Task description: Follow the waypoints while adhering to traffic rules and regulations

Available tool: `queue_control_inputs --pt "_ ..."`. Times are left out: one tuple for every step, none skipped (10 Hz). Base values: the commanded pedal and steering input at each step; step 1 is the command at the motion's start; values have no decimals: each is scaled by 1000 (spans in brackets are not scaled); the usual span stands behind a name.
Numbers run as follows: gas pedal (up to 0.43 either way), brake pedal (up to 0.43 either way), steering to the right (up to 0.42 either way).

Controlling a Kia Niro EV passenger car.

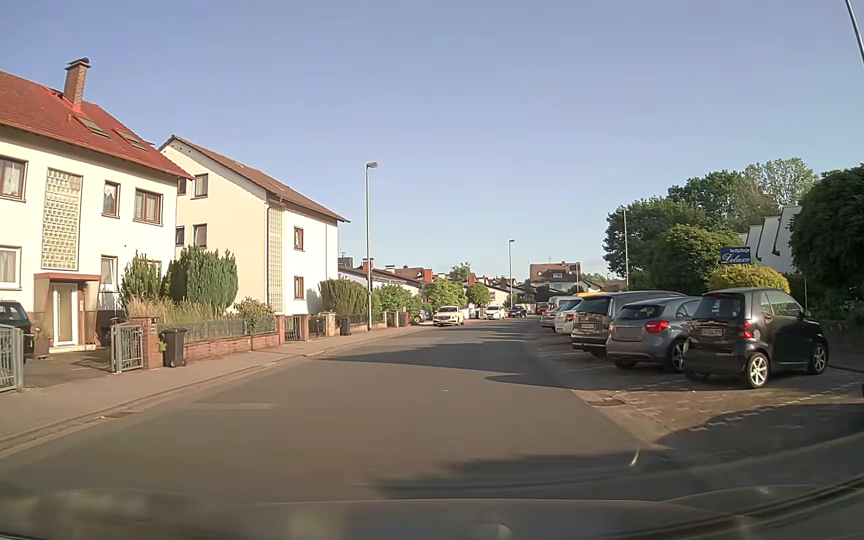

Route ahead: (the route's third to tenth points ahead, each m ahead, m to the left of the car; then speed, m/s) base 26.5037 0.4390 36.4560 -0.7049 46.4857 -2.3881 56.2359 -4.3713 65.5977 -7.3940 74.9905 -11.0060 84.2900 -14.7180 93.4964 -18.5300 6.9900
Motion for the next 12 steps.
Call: queue_control_inputs --pt "150 0 17" --pt "150 0 17" --pt "150 0 17" --pt "150 0 17" --pt "150 0 17" --pt "150 0 17" --pt "150 0 18" --pt "150 0 18" --pt "150 0 18" --pt "150 0 18" --pt "150 0 18" --pt "150 0 19"
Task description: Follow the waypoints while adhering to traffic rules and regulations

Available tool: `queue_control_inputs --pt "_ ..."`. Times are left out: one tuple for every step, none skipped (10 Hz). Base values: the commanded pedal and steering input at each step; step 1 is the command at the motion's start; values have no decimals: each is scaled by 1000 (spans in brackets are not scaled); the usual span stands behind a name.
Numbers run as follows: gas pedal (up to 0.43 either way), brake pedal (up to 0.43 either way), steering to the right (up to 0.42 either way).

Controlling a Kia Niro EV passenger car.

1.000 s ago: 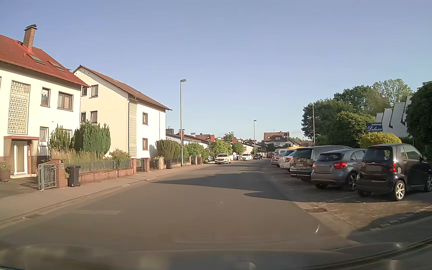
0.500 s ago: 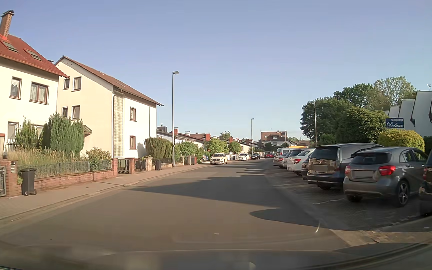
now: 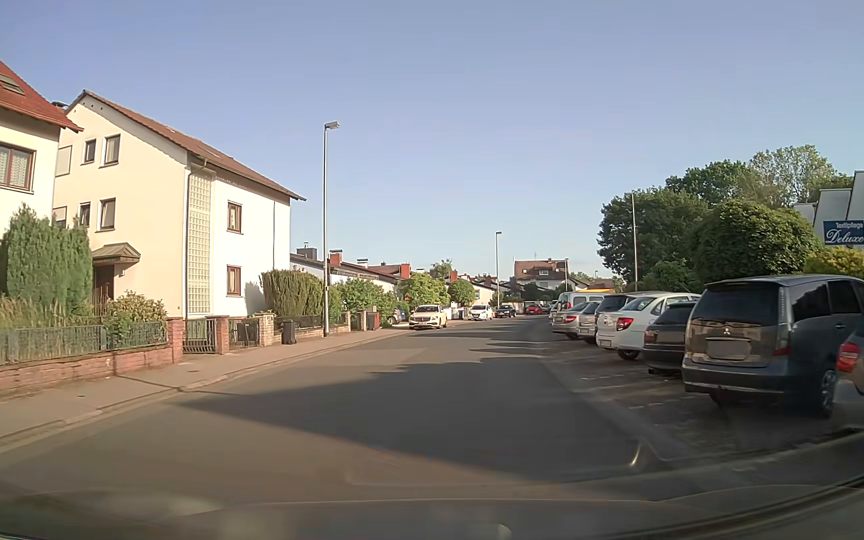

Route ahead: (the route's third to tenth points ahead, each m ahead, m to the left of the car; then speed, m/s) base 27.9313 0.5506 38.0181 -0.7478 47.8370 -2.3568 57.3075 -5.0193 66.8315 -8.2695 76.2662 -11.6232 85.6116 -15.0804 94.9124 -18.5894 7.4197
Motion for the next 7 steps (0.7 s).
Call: queue_control_inputs --pt "150 0 24" --pt "150 0 26" --pt "150 0 26" --pt "138 0 27" --pt "130 0 28" --pt "118 0 28" --pt "98 0 28"
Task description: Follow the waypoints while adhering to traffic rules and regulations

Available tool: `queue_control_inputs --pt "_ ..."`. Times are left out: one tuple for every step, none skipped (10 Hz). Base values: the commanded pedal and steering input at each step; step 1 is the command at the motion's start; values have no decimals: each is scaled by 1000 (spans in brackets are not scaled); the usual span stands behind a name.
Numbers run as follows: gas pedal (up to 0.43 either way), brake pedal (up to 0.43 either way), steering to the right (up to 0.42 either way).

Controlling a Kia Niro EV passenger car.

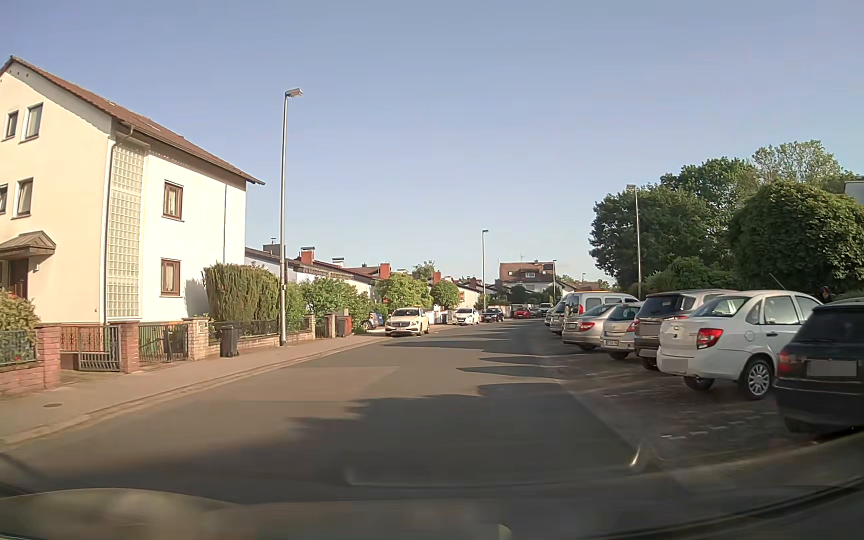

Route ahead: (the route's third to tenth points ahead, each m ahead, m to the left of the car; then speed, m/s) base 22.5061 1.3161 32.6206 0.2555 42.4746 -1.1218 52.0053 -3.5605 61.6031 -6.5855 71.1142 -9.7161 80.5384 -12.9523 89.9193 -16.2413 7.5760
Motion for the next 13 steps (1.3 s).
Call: queue_control_inputs --pt "87 0 28" --pt "79 0 29" --pt "59 0 29" --pt "59 0 29" --pt "59 0 29" --pt "59 0 29" --pt "59 0 29" --pt "59 0 29" --pt "59 0 29" --pt "59 0 29" --pt "59 0 29" --pt "59 0 29" --pt "59 0 30"
